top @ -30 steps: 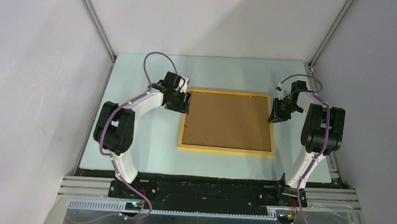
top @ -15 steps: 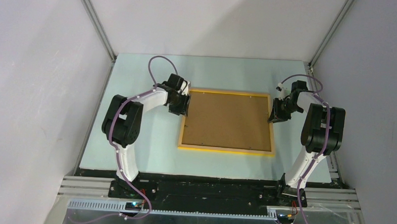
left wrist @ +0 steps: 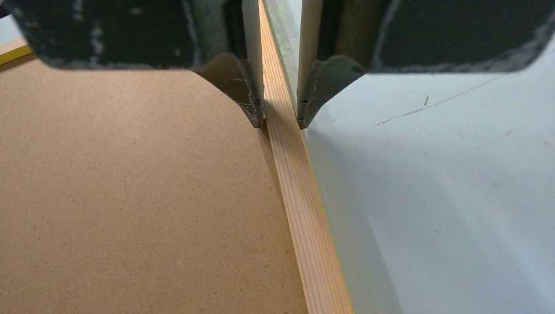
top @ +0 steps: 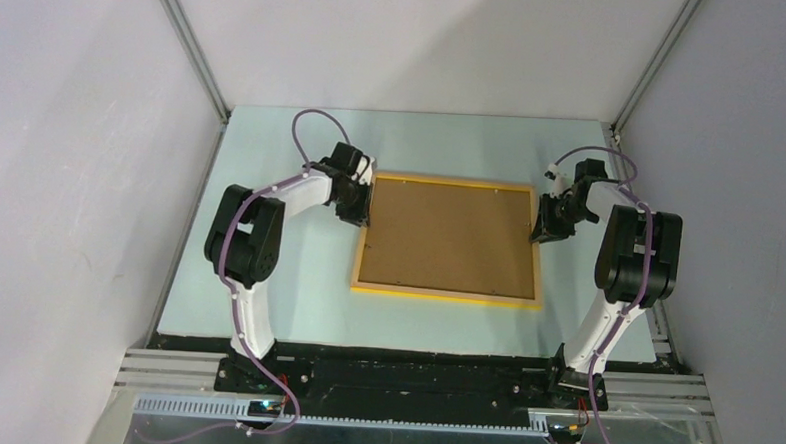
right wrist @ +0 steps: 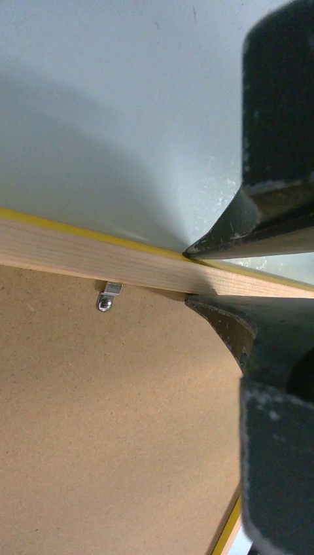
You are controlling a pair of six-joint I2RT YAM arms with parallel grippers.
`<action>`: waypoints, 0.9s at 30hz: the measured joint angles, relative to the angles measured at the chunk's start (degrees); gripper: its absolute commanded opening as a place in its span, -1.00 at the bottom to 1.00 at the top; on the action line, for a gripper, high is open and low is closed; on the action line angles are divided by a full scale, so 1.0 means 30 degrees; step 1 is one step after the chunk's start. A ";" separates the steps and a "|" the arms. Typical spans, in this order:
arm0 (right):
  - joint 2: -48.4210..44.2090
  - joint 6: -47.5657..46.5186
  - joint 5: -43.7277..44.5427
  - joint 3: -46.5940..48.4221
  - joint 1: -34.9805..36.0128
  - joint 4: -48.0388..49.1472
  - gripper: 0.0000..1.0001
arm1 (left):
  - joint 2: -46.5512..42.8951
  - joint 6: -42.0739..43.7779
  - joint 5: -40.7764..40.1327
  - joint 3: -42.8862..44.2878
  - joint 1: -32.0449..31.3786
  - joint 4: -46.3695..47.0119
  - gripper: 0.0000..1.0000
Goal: Put the photo into the frame
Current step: Move the photo frame to the center of the board.
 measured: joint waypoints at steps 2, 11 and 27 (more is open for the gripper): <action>0.0000 0.0007 0.0036 0.0015 0.0095 0.0044 -1.00 | 0.0153 0.0000 0.0095 0.0182 0.0160 0.0000 -1.00; 0.1275 0.0415 0.0197 0.1865 0.0925 -0.0262 -1.00 | 0.0976 -0.0087 0.0393 0.1268 0.1188 0.0044 -1.00; 0.3738 0.1042 -0.0539 0.6251 0.1712 -0.0554 0.50 | 0.2084 -0.0539 0.0379 0.2820 0.2805 0.0233 0.42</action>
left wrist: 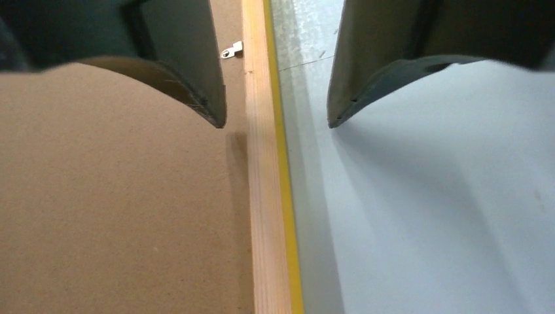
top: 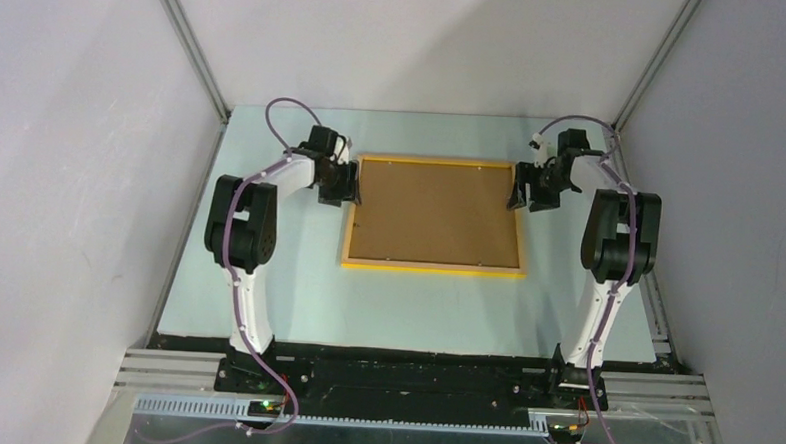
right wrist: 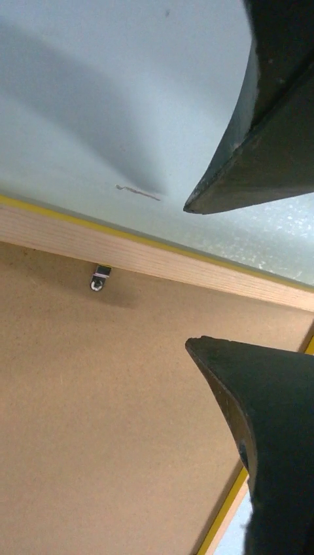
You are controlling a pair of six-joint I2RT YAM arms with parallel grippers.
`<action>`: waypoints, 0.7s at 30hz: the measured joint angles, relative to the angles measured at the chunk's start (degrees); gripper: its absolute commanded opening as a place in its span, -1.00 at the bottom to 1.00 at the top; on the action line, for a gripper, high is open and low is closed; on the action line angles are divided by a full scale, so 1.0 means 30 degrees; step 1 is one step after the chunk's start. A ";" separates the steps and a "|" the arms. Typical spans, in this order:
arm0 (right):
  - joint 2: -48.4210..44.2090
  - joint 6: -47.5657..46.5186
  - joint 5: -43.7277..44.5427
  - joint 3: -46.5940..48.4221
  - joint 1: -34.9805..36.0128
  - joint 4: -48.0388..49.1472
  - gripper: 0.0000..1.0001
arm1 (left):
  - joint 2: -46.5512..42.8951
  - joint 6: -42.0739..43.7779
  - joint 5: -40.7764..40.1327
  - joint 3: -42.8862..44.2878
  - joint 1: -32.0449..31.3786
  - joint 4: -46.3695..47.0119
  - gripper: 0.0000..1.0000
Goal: Put the photo into the frame
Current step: Move the photo frame to the center of the board, then turn over the photo frame at the center of the board.
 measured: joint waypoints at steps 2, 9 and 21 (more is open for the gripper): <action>-0.0641 -0.0182 0.0066 -0.0248 -0.0044 0.0138 0.59 | -0.0087 -0.0007 0.0036 -0.0015 0.0168 0.0007 0.61; -0.6863 -0.2404 0.1151 -0.3643 0.0393 0.1027 0.96 | -0.2747 0.0852 -0.0466 -0.1872 0.0765 -0.0342 0.91; -1.2917 -0.5785 0.3570 -0.8502 0.7315 0.1231 0.97 | -1.1307 0.3883 -0.1705 -0.4590 0.0903 -0.0386 0.82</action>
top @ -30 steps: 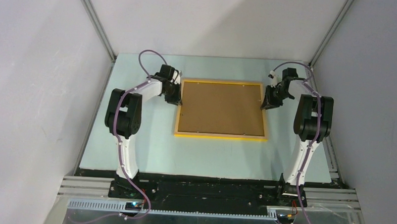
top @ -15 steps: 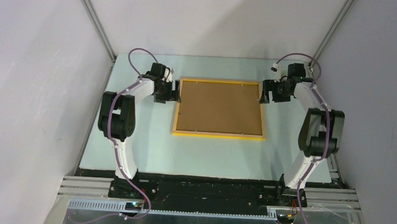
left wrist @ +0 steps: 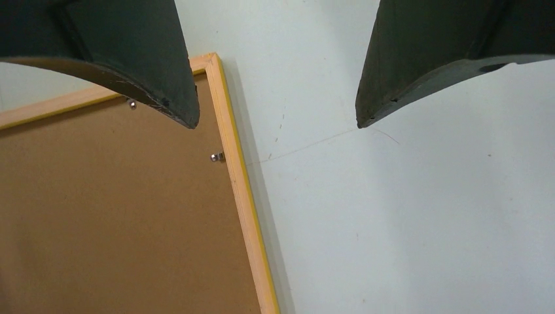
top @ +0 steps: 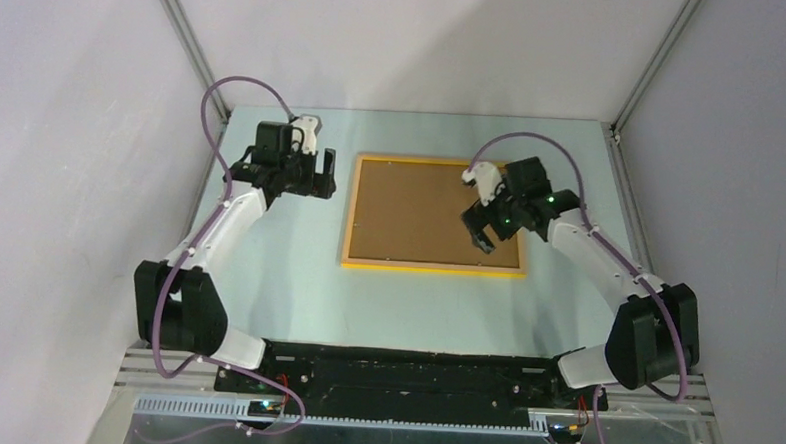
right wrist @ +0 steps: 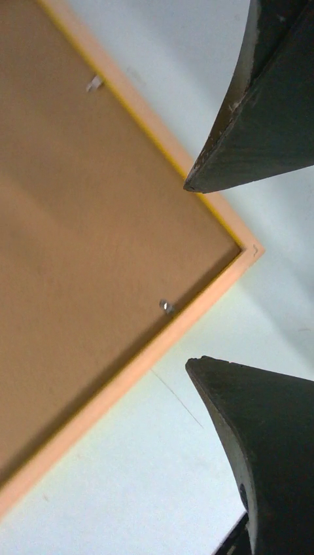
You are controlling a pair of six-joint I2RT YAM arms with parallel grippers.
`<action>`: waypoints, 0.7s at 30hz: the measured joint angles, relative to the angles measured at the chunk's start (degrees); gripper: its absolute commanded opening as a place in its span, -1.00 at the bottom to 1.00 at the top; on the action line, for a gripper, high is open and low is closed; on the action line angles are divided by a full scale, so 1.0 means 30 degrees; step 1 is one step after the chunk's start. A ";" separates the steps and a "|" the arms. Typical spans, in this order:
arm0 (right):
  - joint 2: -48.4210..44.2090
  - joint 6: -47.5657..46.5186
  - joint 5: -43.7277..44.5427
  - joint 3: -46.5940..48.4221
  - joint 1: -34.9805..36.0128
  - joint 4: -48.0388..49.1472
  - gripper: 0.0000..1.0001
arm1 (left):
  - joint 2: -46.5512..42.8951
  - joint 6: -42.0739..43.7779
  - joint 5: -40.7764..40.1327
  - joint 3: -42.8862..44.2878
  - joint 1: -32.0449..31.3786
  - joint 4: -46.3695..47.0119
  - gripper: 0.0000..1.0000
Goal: Put the photo into the frame
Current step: Turn over the photo frame at the center of the board.
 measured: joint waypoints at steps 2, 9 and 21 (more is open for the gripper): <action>0.0102 -0.0423 0.0284 -0.0080 0.1341 -0.0452 0.88 | -0.0466 0.0444 0.0430 -0.0583 0.0000 0.0109 0.81; 0.2375 -0.1880 0.1275 -0.0087 0.5136 -0.1209 0.66 | -0.0583 0.1464 0.2543 -0.2426 0.0000 -0.0240 0.81; 0.5464 -0.3446 0.2630 -0.0160 0.6652 -0.1632 0.45 | -0.2076 0.2266 0.2936 -0.2980 0.0000 -0.0321 0.80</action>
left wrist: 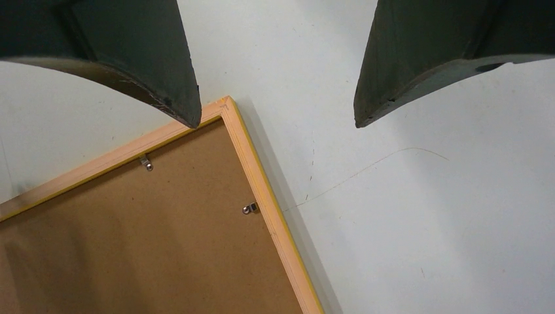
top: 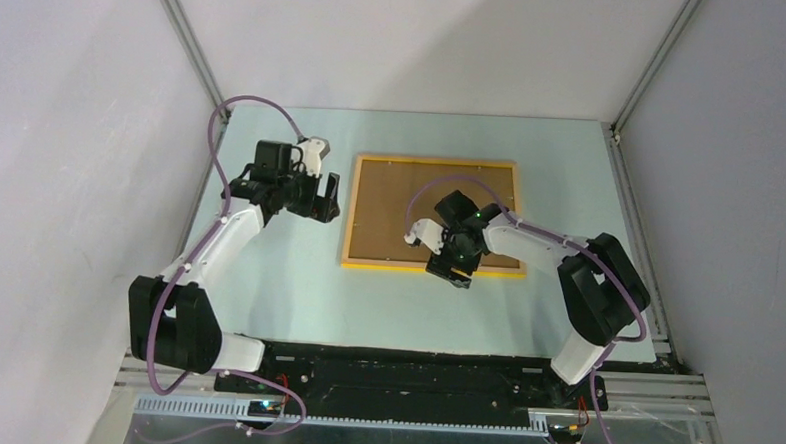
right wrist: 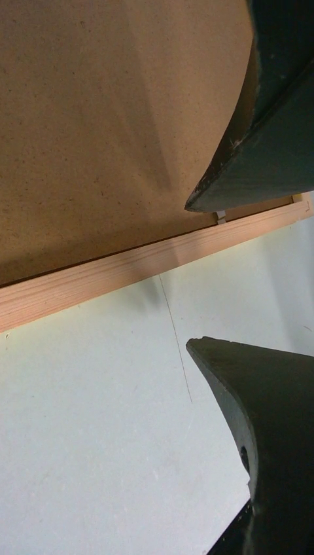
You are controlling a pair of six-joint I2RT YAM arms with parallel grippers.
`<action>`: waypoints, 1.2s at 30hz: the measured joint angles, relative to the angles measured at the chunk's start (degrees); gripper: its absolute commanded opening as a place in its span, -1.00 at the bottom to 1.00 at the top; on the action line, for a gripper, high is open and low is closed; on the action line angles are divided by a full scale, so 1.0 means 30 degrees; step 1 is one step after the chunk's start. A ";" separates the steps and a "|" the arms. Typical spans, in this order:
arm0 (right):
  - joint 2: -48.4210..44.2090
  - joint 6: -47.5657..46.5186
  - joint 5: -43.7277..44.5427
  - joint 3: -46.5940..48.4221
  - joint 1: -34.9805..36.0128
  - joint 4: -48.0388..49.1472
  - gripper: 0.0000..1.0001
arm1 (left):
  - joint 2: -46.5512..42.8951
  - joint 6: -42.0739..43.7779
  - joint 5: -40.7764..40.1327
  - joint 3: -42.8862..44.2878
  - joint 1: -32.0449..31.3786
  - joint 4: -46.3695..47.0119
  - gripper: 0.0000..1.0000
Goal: Put the photo into the frame
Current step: Turn over the photo frame at the center of the board.
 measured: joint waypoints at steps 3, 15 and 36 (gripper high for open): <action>0.0226 -0.0240 0.0131 0.0000 0.0007 0.0000 0.39 | 0.0000 0.0000 0.0000 0.0000 0.0000 -0.0007 0.80; 0.0911 -0.0714 0.0342 0.0000 0.0007 0.0153 -0.01 | 0.0015 0.0000 0.0000 0.0000 0.0000 -0.0007 0.80; 0.0925 -0.0882 0.1137 -0.0029 0.0124 0.0736 -1.00 | -0.0576 0.1188 0.0838 -0.1035 -0.0029 -0.0015 0.94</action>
